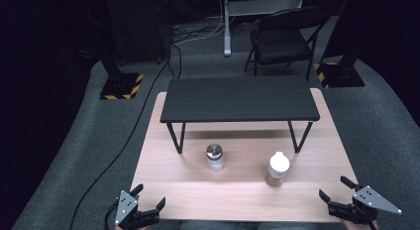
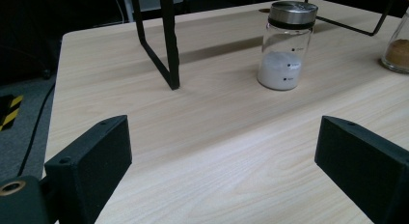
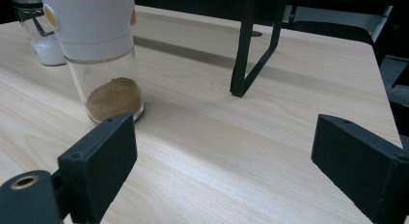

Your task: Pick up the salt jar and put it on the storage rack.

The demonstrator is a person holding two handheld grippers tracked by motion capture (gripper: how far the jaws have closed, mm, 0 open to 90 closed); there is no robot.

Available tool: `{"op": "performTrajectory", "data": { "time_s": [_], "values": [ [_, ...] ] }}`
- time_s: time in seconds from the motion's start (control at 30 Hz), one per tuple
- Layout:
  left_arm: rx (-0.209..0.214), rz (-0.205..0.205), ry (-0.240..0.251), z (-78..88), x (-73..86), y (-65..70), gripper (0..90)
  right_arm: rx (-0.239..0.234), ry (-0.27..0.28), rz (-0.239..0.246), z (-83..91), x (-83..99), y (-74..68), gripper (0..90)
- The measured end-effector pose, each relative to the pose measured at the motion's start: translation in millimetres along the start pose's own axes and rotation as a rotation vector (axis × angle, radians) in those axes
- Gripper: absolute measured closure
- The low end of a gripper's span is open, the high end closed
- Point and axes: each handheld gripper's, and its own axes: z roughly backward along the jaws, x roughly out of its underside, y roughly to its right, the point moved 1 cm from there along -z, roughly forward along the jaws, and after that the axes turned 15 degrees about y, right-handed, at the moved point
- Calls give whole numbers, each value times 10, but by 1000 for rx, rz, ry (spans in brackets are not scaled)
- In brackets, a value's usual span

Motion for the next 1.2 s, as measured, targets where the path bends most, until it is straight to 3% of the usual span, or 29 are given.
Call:
{"op": "performTrajectory", "data": {
  "time_s": [0.83,1.2],
  "values": [
    [18,-2,1,-12,-3,-5,45,-6,-1,0,-8,0,-3,75],
    [48,-5,-9,-97,-16,7,44,-10,-1,-2,-14,1,-4,75]
  ]
}}
